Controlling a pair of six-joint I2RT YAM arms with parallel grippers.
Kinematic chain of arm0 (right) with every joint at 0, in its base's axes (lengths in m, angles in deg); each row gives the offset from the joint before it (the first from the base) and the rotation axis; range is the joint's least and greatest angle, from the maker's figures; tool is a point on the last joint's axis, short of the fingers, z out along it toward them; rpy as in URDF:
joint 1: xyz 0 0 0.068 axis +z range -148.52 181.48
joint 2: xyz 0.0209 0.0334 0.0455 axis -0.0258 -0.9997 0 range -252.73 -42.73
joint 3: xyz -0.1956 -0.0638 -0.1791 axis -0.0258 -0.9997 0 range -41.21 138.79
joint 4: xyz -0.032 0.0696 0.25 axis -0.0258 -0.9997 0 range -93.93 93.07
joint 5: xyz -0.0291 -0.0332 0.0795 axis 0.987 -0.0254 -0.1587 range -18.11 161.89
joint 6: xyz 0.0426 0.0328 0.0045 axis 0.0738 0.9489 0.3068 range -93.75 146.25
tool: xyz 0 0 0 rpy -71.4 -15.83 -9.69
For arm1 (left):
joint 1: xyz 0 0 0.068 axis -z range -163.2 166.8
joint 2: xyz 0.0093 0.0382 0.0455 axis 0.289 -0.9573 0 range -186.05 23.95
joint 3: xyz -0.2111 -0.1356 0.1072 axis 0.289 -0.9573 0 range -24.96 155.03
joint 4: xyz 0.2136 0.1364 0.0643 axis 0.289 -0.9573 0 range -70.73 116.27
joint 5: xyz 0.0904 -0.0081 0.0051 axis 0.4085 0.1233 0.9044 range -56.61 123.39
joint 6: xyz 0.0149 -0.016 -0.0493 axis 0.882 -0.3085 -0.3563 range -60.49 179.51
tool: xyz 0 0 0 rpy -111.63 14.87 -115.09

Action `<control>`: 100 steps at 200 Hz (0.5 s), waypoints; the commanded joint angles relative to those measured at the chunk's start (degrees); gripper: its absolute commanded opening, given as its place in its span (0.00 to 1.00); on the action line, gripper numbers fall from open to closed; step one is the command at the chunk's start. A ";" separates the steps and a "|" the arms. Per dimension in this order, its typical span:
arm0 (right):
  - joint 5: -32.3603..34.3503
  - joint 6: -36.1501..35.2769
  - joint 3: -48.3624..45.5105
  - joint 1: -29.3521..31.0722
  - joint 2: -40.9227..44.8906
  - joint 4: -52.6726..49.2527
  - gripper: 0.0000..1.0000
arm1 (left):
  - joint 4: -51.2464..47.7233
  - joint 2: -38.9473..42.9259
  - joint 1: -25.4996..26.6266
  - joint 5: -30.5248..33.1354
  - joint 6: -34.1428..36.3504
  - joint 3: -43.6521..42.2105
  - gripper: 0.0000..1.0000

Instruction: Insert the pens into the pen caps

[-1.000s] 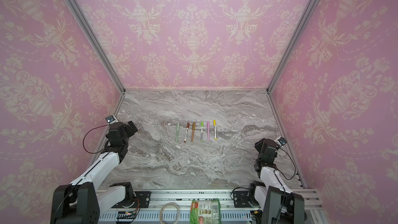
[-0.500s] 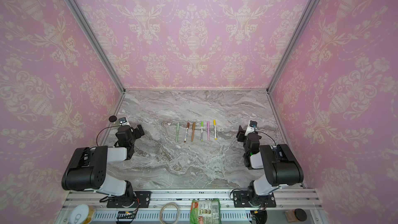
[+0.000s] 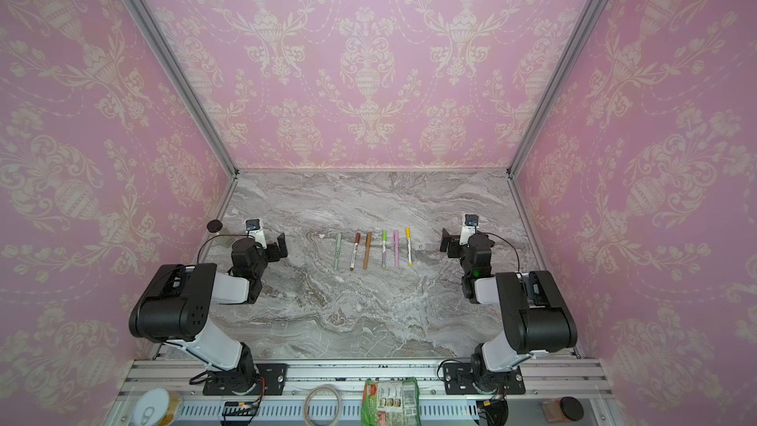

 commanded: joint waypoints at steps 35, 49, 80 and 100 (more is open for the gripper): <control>-0.72 -0.55 -0.63 -0.24 0.38 -0.09 1.00 | 2.16 -0.12 0.28 -0.92 2.58 -0.71 0.99; -0.80 -0.57 -0.78 -0.25 0.23 0.45 1.00 | 2.25 -0.15 0.29 -0.93 2.63 -0.71 0.99; -1.15 -0.96 -0.89 0.04 0.19 0.67 1.00 | 2.25 -0.09 0.35 -0.95 2.63 -0.70 0.99; -1.26 -1.18 0.02 0.09 0.16 -1.05 1.00 | 2.26 -0.11 0.40 -0.89 2.64 -0.72 0.99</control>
